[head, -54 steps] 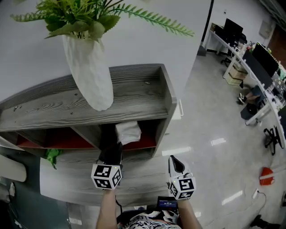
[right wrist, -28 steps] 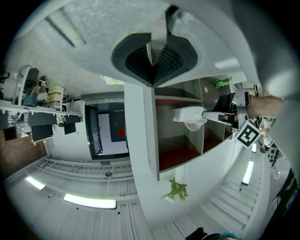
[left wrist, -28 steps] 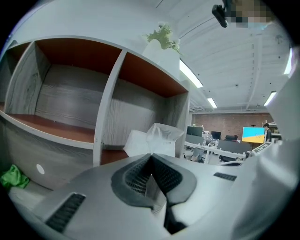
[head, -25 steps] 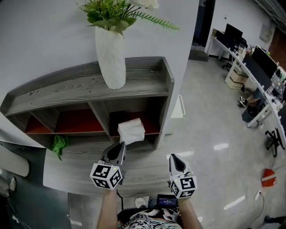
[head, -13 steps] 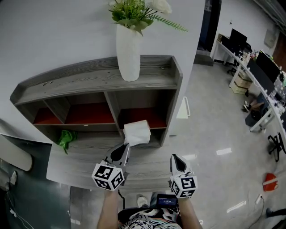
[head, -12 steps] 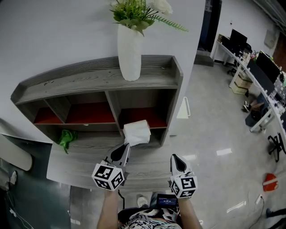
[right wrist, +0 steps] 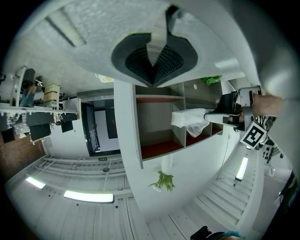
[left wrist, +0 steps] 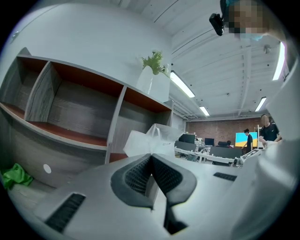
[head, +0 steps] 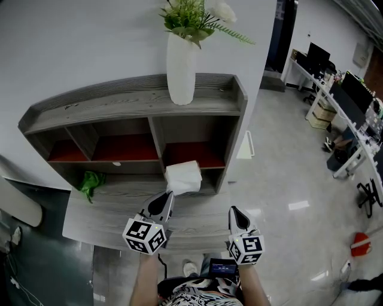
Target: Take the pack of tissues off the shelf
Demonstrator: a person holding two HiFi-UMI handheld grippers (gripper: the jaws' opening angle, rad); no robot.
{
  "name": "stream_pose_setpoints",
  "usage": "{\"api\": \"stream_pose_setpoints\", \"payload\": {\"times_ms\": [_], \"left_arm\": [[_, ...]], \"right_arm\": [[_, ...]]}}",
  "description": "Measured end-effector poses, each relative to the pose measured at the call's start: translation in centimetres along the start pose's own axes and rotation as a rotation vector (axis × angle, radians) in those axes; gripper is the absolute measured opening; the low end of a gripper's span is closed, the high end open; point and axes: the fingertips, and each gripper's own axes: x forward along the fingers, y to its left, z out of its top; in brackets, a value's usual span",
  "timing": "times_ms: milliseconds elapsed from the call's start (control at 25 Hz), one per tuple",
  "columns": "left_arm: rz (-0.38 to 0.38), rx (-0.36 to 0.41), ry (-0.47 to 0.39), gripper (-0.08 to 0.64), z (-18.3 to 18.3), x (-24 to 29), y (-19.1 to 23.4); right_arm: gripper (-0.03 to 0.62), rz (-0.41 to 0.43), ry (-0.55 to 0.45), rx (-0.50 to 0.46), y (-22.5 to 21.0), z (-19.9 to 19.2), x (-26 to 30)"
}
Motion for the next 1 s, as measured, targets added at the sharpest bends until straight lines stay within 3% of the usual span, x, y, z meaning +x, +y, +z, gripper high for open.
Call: {"api": "stream_pose_setpoints", "payload": {"times_ms": [1000], "left_arm": [[-0.034, -0.031, 0.039, 0.006, -3.0, -0.9, 0.9]], "right_arm": [[0.002, 0.017, 0.071, -0.003, 1.5, -2.3, 1.2]]}}
